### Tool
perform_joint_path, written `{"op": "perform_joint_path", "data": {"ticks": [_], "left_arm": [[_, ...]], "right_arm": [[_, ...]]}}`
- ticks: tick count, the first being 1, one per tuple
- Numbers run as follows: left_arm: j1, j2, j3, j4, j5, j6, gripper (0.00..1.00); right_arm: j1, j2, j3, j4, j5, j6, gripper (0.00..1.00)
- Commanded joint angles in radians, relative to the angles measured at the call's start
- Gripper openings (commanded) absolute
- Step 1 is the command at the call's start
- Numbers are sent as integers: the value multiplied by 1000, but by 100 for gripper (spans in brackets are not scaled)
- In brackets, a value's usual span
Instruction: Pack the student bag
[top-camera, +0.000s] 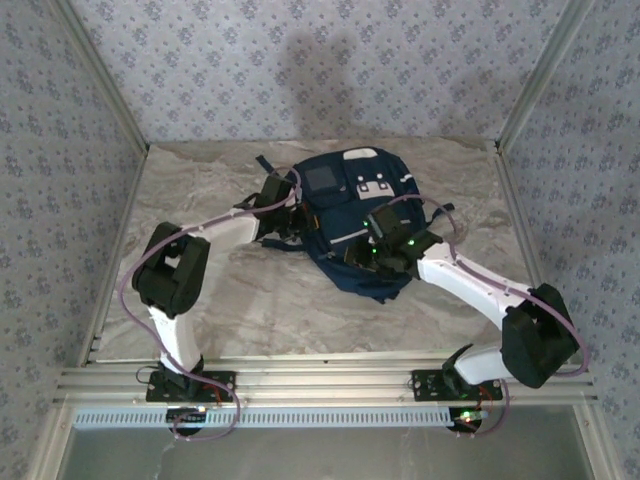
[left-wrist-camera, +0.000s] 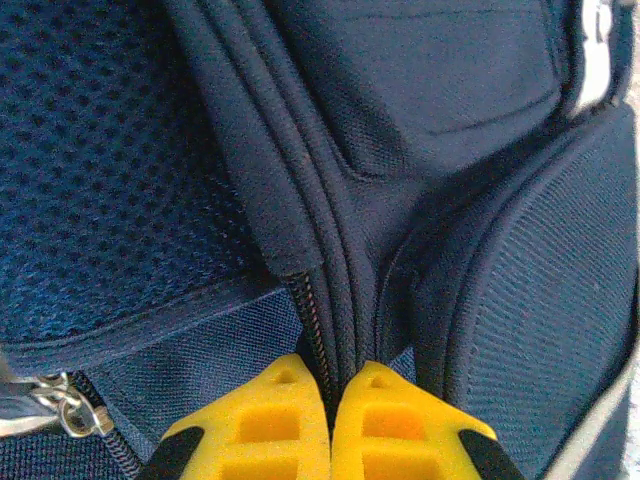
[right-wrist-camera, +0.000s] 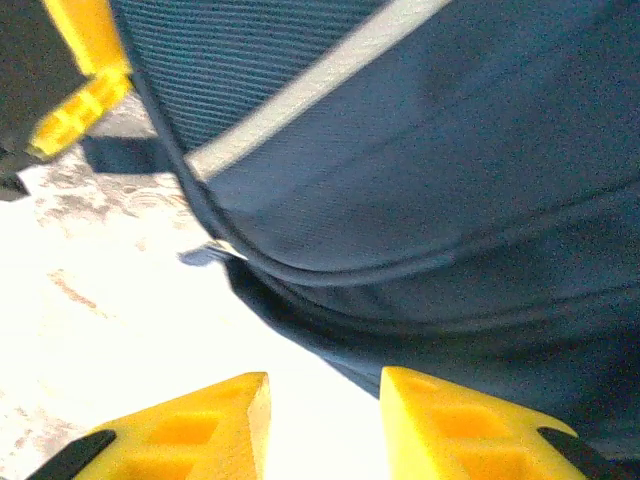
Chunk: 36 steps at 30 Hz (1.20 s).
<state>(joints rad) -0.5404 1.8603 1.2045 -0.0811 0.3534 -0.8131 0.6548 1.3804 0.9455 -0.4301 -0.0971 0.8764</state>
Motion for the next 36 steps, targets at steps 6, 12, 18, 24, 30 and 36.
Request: {"op": "perform_joint_path", "data": {"ticks": [6,12,18,24,30,36], "left_arm": [[-103,-105,-51,245,-46,-163,0],[-141,-92,-69,313,-75,-211,0],[-152,-101,-72,333,-65,-233,0],[-155,-142,-93,331,-77,-233,0],[-155,-164,-95,313,-87,-221,0],[-152,-158,-95,305,-91,-218,0]], "right_arm": [[77,-62,-106,151,93,340,42],[101,-82,-135,137,217,418,45],[116,-40,-141,174,279,443,46],[128,48,-117,205,324,454,45],[121,80,-120,205,341,455,28],[116,23,-147,153,355,415,1]]}}
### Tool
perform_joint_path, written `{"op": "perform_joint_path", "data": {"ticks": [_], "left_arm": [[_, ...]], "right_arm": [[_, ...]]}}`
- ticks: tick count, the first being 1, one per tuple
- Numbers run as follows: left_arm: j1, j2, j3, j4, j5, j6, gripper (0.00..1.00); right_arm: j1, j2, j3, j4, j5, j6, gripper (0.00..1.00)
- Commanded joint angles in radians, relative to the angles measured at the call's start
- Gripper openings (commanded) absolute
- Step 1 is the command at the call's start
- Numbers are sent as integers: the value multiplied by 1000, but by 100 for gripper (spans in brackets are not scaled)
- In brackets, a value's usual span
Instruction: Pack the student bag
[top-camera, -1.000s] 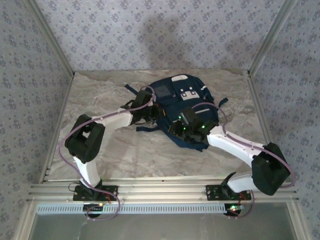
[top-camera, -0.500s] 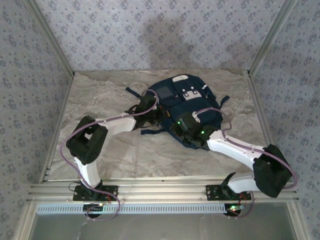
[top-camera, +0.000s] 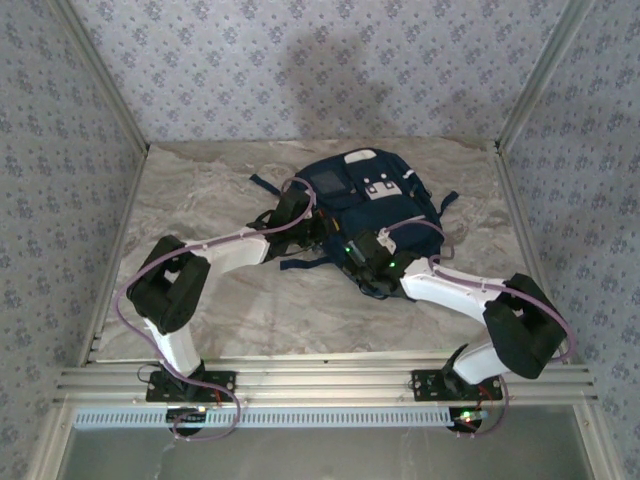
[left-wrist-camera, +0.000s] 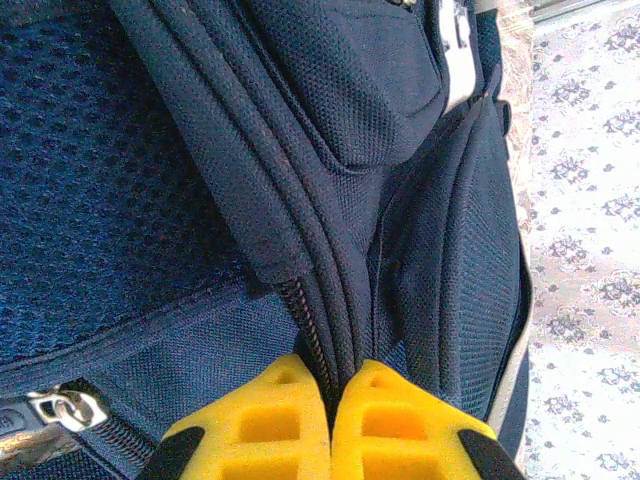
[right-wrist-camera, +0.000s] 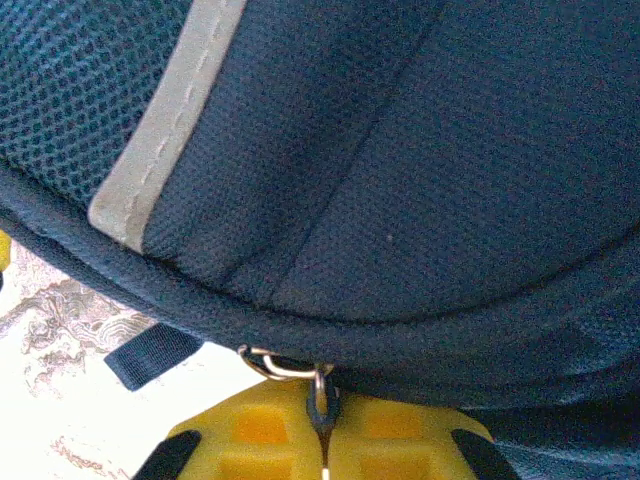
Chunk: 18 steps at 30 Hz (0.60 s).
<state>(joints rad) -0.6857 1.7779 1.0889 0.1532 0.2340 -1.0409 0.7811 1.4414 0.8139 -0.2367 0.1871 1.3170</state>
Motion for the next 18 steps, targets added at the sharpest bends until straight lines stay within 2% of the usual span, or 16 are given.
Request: {"op": "perform_joint_path", "data": {"ticks": [1,4,7,12,15,18], "left_arm": [[-7,-75,21,67,26,14,0],[11,-71,25,40,22,35,0],[48,-68,20,18,16,67,0],[116,-56,18,-16,55,121,0],[133,-51,29,-46,77,153,0],[140,-53,39,-83,89,185,0]], "right_arm": [[-14,-53,-21,-50,67,-42,0],[-42,-110,-51,-70,18,-126,0],[-95,-169,-58,-109,-97,-326,0],[-211,-207,-26,-358,-228,-645,0],[-297,-225,-48,-400,-291,-747,0],[-356,-231,-50,-417,-297,-807,0]]}}
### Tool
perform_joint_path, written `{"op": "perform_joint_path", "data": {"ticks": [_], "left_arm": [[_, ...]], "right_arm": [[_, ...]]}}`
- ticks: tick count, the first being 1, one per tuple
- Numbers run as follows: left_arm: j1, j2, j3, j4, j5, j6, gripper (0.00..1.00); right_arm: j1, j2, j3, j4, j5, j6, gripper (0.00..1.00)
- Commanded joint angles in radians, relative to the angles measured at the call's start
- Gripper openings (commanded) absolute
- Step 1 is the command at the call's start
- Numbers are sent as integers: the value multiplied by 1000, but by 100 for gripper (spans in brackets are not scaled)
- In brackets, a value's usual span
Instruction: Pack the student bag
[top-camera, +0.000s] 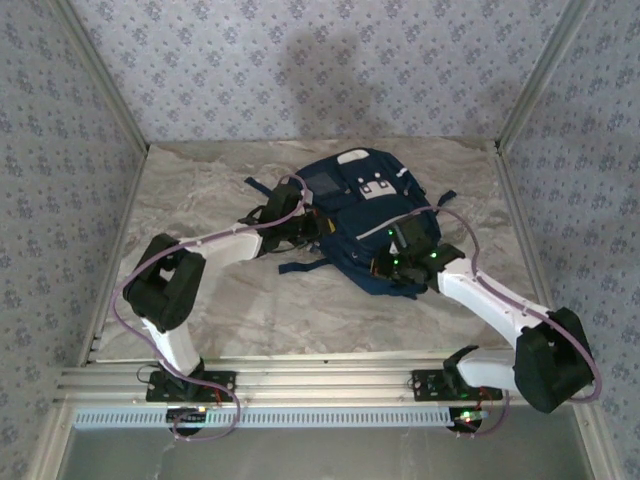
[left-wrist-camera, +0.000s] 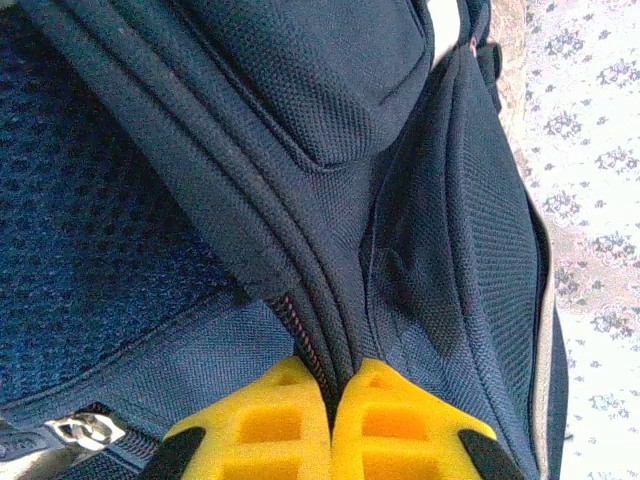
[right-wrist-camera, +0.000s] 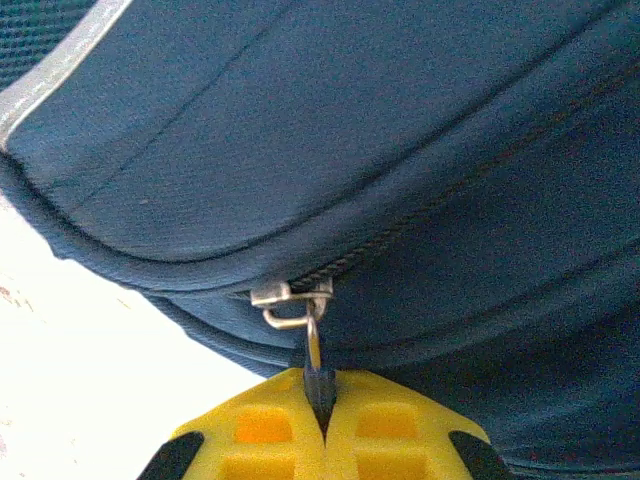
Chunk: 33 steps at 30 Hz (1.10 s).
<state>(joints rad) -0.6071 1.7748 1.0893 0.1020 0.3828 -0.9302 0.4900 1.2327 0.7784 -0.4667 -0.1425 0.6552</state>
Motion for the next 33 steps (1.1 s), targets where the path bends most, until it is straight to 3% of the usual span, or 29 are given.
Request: {"op": "perform_joint_path", "data": {"ticks": [1,8,12,15,20,25,28,33], "left_arm": [[62,-51,42,-42,-57,81,0],[102,-58,50,-128,-46,150,0],[132,-53,50,-134,-38,158,0],[161,-35,74,-146,-53,179,0],[209,27,150,-173,-51,189,0],[231,16,204,-271,-62,192,42],[234,-37,210,-367,-91,206,55],[240,-164,150,-456,-125,176,64]], "right_arm": [[-85,-22,-8,-197,37,-164,0],[-205,-40,44,-285,86,-290,0],[-238,-40,60,-261,47,-297,0],[-209,-18,72,-207,-35,-239,0],[-58,43,85,-45,-176,-116,0],[86,139,109,188,-244,24,0],[138,212,150,309,-244,57,0],[168,354,234,468,-268,98,0]]}}
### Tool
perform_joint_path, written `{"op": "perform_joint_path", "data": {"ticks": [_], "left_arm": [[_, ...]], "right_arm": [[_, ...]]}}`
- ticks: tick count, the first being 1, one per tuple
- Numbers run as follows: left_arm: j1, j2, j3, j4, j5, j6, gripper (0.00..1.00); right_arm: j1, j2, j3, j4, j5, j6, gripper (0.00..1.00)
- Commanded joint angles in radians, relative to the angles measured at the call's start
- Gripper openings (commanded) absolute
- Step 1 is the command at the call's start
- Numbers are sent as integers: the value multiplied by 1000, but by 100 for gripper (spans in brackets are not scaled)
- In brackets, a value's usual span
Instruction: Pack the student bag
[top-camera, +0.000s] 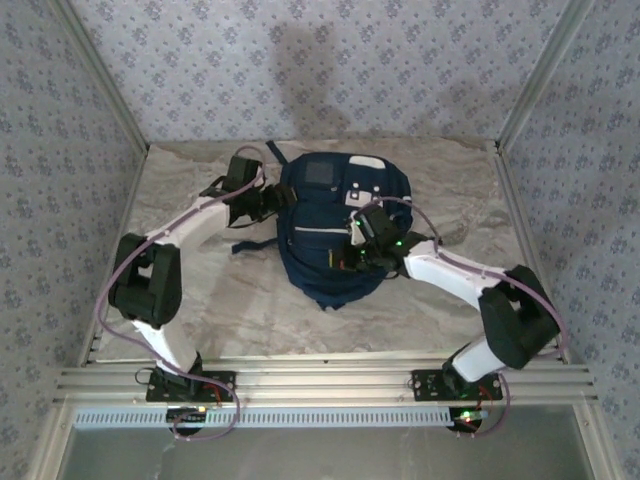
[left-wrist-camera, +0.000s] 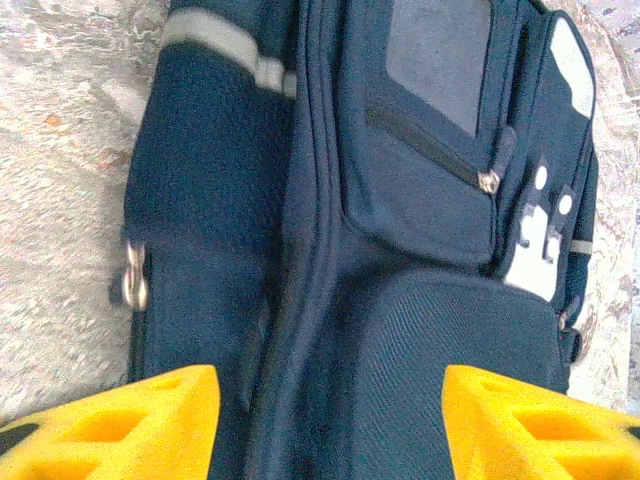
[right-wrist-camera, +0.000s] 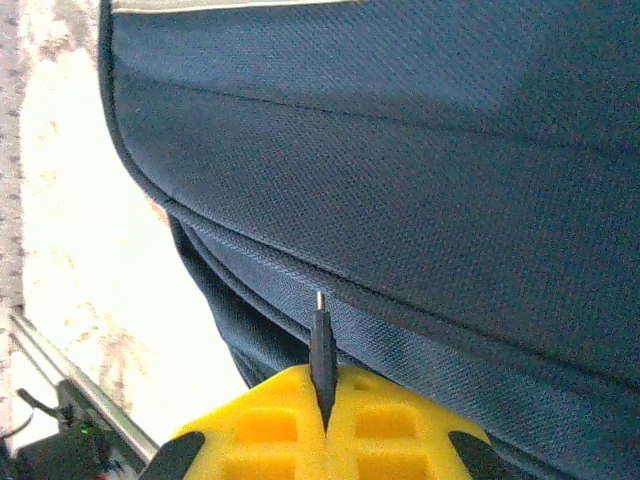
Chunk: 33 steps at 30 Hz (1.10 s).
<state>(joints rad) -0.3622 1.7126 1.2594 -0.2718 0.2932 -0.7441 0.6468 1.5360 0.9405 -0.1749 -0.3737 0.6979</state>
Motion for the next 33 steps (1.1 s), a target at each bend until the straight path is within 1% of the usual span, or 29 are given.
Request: {"op": "perform_joint_path", "data": {"ticks": [1,5,9,12,14,20,21,22,23,24,27,31,33], "left_arm": [[-4,-129,-44,-76,-29,-33,64],[-6,-214,-149,-22,-10,-138,65],[-13,-262,-255,87,-8,-258,66],[-20,-244,-282,133,-11,-305,66],[-27,-220,-287,158,-9,-329,65],[-48,-122,-281,290,-13,-392,62],[-52,-102,-272,299,-12,-395,59],[-54,-82,-269,313,-8,-398,52],[-57,-68,-268,323,-8,-403,42],[-57,-57,-278,341,-9,-409,29],[-54,-53,-299,359,-37,-405,0],[-49,-57,-287,333,-45,-377,0],[-45,-60,-274,314,-49,-361,0]], "right_arm": [[16,79,96,194,-45,60,0],[29,170,178,235,-68,69,0],[46,233,243,268,-100,79,0],[58,256,243,293,-114,90,0],[70,264,280,304,-128,94,0],[96,245,271,286,-140,83,0],[98,237,264,280,-136,81,0],[98,228,261,273,-135,79,0],[98,221,261,263,-132,76,0],[98,207,234,244,-129,70,0],[97,167,175,176,-110,43,0],[82,92,66,35,-50,-23,0],[61,49,0,-3,-38,-33,0]]}}
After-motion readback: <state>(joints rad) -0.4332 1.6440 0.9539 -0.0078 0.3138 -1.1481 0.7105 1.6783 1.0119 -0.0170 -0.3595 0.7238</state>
